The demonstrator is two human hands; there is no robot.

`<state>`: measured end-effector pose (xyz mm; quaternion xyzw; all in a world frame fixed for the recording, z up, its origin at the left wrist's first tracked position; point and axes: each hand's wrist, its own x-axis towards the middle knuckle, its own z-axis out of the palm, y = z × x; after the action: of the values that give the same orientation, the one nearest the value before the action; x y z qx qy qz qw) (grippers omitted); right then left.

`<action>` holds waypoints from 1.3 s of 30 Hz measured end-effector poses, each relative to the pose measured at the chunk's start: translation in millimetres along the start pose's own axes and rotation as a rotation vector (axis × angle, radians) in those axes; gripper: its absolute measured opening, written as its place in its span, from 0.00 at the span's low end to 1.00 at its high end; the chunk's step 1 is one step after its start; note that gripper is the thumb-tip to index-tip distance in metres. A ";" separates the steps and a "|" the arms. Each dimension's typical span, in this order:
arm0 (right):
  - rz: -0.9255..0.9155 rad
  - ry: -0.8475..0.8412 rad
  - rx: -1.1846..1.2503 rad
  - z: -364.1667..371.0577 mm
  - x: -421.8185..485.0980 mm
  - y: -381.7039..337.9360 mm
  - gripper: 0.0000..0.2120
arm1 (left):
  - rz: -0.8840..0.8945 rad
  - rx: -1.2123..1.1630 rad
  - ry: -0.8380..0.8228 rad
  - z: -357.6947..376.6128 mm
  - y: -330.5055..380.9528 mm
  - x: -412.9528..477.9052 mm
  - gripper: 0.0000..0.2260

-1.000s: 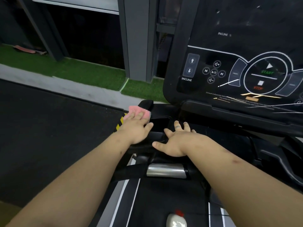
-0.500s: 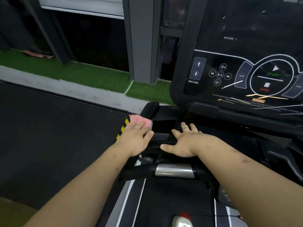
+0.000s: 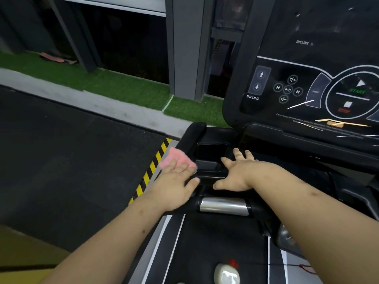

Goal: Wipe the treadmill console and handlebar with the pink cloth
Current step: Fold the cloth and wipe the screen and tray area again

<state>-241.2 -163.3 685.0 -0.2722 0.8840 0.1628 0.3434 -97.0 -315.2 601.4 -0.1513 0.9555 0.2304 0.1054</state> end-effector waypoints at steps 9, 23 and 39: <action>-0.006 0.005 0.000 0.1 5.3 5.4 0.50 | 0.145 -0.068 -0.085 3.6 23.7 20.2 0.25; -0.059 0.052 0.060 0.2 1.7 13.8 0.49 | 0.183 -0.039 0.213 10.5 20.3 21.5 0.18; -0.376 0.644 0.202 -10.6 -52.7 58.0 0.35 | 0.232 -0.310 0.734 -46.1 99.6 29.1 0.11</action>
<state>-248.7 -102.6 735.0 -0.4315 0.8928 -0.0848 0.0972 -163.7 -259.6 674.4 -0.1290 0.8944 0.3127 -0.2928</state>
